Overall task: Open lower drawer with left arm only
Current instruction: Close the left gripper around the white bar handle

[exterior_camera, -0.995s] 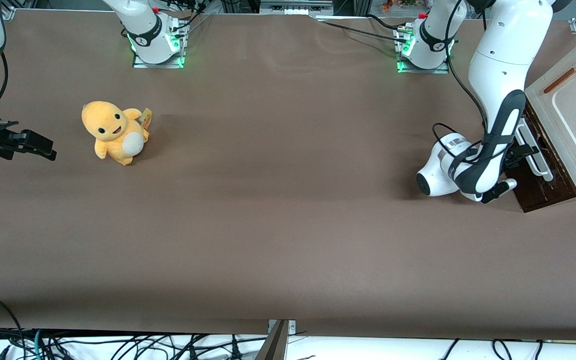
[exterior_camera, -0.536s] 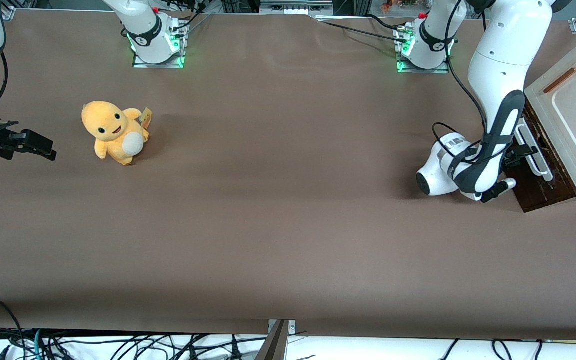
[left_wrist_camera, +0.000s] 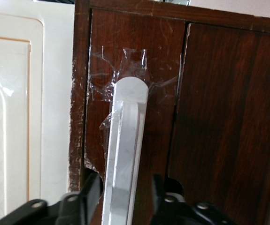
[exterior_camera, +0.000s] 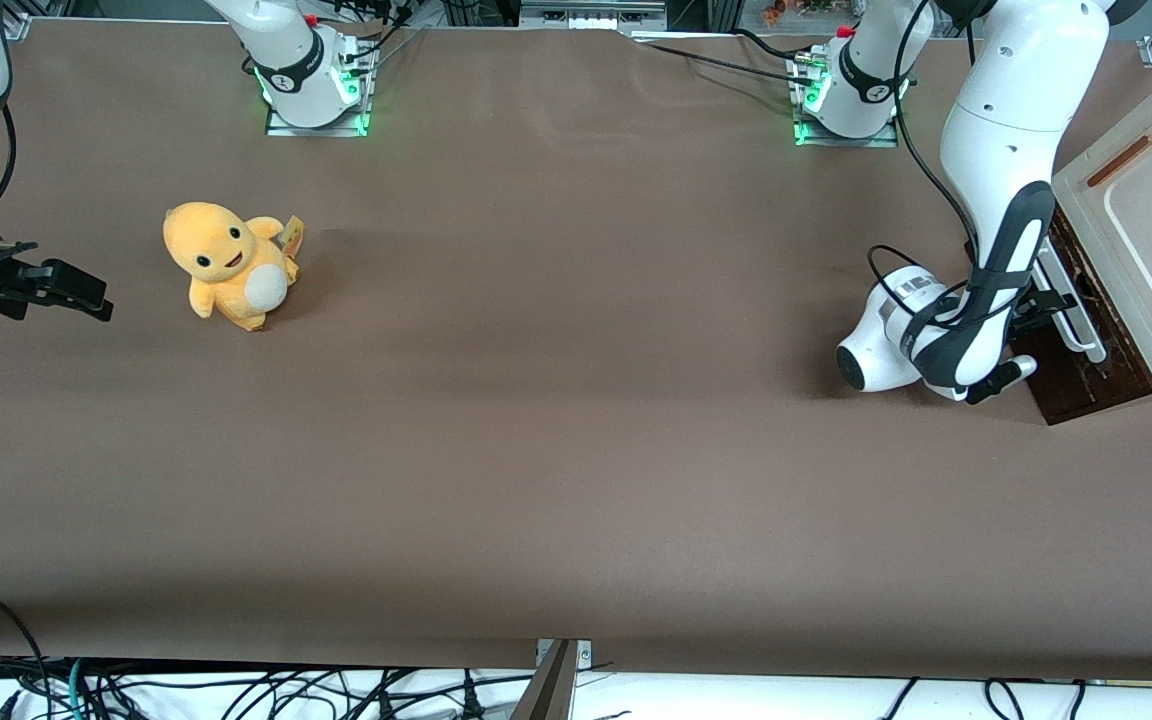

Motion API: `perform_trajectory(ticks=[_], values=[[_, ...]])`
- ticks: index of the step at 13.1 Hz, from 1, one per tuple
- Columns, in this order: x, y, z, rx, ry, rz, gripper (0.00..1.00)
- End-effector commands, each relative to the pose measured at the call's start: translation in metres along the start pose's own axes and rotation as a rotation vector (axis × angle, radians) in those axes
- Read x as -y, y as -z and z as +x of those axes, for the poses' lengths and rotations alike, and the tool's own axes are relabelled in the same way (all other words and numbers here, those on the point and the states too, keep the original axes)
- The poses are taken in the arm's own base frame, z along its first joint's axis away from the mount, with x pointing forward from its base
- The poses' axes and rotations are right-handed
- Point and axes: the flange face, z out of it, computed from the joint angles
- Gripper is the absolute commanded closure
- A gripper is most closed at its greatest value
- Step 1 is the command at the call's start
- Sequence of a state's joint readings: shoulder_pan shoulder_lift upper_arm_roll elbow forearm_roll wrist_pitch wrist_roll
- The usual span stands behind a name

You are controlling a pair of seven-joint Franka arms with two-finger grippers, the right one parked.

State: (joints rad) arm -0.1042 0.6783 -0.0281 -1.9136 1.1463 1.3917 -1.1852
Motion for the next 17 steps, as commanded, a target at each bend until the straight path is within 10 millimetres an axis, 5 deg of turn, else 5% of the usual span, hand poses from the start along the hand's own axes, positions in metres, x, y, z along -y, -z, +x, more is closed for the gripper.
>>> perform_trajectory(ticks=[1,17], values=[[0.0047,-0.0011,0.0019,-0.024,-0.001,0.010,0.55],[0.0106,0.0033,0.0050,-0.010,-0.005,-0.007,0.98]])
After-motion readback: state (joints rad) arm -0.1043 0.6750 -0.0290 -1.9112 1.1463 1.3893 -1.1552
